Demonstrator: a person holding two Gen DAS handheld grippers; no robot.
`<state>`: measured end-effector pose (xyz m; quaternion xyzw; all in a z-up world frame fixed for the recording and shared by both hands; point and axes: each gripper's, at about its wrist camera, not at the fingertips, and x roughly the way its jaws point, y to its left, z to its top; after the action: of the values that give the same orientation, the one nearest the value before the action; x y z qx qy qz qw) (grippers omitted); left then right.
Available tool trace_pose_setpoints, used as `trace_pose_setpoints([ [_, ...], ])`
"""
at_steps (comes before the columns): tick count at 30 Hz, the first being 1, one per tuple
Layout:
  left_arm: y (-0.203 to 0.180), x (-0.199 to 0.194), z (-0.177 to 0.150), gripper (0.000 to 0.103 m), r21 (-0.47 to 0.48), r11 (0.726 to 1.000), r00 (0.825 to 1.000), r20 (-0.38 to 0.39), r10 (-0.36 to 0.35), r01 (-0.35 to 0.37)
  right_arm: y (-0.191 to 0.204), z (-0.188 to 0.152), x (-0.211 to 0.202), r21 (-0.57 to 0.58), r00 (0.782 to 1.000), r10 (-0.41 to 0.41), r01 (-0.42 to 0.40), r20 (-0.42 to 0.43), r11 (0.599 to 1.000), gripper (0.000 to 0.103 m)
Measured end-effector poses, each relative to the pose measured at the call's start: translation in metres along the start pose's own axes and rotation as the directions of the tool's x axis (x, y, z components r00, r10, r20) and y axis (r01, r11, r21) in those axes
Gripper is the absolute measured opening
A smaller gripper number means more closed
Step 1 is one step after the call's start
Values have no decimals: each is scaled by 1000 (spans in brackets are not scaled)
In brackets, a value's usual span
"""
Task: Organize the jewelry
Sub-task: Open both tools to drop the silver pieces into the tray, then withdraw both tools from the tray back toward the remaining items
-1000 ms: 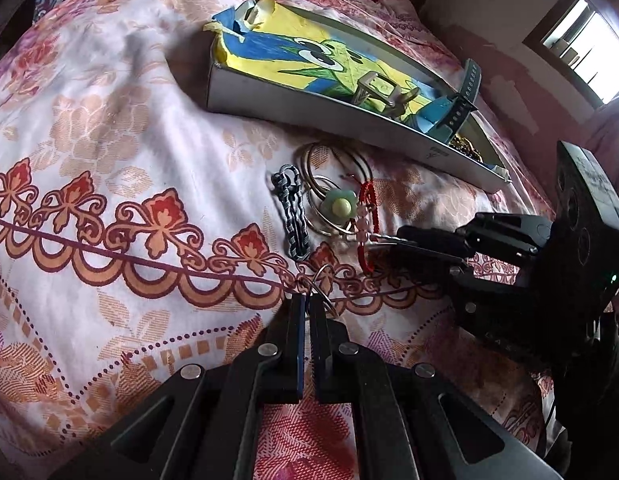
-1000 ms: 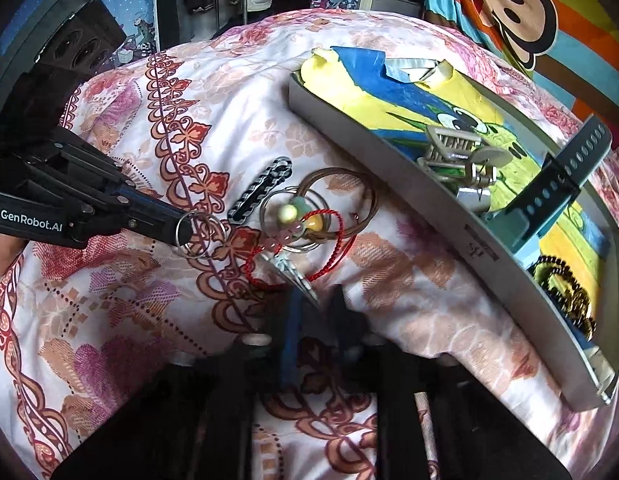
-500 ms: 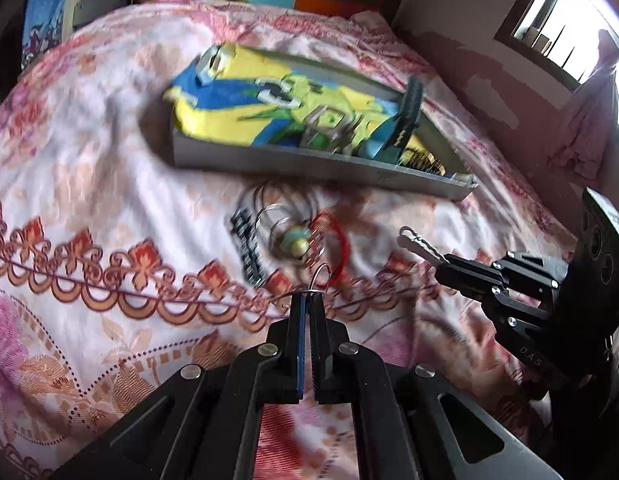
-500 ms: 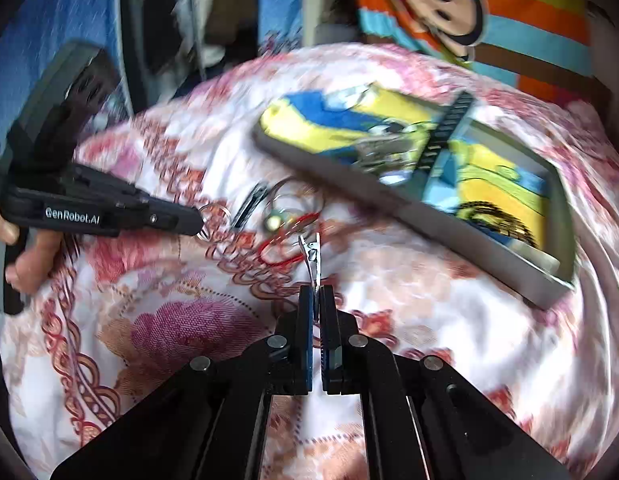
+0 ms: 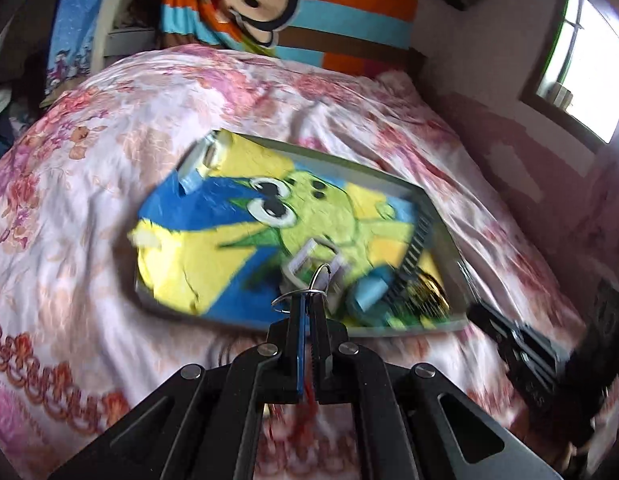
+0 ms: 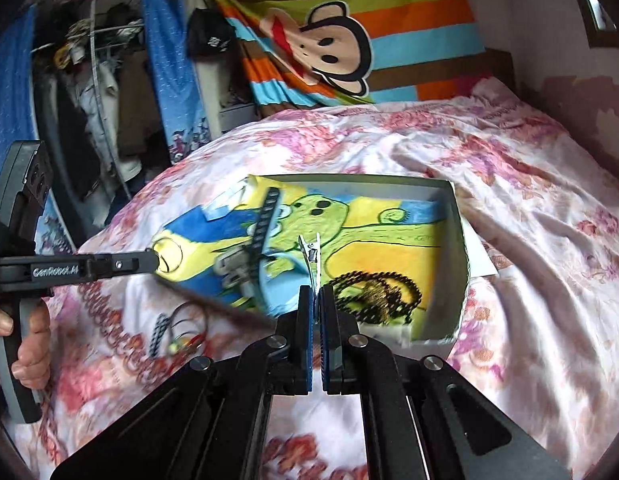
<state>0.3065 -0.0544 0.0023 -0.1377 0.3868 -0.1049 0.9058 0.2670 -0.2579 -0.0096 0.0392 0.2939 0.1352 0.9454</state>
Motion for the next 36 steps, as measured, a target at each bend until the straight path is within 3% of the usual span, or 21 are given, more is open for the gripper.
trace_pose_setpoints([
  [8,30,45,12,3,-113,992,997,-59,43,-49,3,-10,42,19,999,37,-36,-35,999,3],
  [14,34,60,1,3,-109,992,994,-92,62,-72,7,-16,54,11,998,25,-25,-51,1000,3],
  [24,34,54,-1,6,-72,996,995,-93,43,-50,16,-17,48,-53,998,-33,30,-48,998,6],
  [26,34,52,-1,14,-71,997,995,-89,34,-41,17,-16,46,-61,998,-37,34,-48,998,8],
  [29,32,43,-1,41,-72,997,998,-66,20,-24,22,-15,43,-81,998,-48,44,-46,996,22],
  [30,32,40,-1,62,-72,997,998,-55,19,-23,24,-15,42,-89,997,-57,53,-43,995,27],
  [31,31,33,-1,80,-73,997,999,-31,24,-26,27,-15,39,-96,997,-69,65,-36,993,38],
  [33,30,21,0,85,-76,996,999,10,43,-42,28,-15,34,-101,997,-76,73,-25,992,45],
  [36,32,10,1,85,-70,997,1000,10,25,-24,30,-12,26,-104,996,-86,83,-21,991,46],
])
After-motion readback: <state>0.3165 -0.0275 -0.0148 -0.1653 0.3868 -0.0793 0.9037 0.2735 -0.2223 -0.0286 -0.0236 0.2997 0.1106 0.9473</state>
